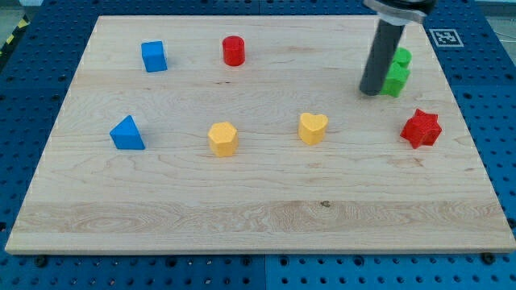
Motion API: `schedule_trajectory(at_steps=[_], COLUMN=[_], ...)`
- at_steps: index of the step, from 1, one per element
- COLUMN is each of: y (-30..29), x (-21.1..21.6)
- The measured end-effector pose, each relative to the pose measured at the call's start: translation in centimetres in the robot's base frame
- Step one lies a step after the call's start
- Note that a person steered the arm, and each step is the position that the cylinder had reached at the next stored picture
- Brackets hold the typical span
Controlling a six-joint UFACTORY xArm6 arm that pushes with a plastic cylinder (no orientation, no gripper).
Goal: Push the yellow heart into the red star
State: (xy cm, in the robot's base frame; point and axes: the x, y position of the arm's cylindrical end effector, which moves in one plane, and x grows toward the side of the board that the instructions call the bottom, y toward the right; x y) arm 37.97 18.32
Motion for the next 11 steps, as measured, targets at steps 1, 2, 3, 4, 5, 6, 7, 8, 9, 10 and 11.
schedule_trajectory(at_steps=[1,2,3,4,5,6,7,8,9,10,11], y=[2.2,-0.1,-8.2,-16.9,-17.5,-12.2,-6.2,-6.7,-4.7,0.3,-1.4], x=[-0.2,0.9,1.8,2.2,5.9,7.6,8.1,9.6,10.9,11.0,11.5])
